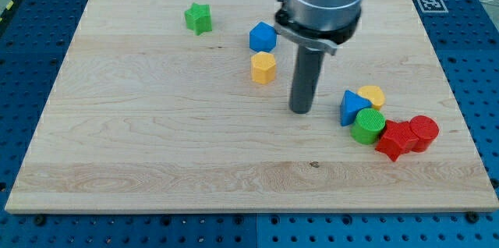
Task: Move your arm closer to the yellow hexagon
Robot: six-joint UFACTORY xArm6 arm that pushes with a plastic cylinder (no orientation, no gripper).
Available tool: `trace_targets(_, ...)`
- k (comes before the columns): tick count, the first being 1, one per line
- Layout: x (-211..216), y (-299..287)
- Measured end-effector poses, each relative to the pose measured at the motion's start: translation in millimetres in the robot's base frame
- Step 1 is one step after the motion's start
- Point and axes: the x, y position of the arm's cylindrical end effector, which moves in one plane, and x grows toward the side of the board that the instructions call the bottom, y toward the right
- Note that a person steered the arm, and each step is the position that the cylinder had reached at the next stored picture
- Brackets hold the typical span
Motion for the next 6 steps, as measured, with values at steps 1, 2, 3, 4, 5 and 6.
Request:
trace_targets(1,-3.0,-37.7)
trace_targets(2,-14.6,-66.4)
trace_targets(3,-29.8,-64.3)
trace_targets(4,-33.5,-26.2)
trace_targets(5,-58.5,-2.2)
trace_targets(6,-76.9,16.3)
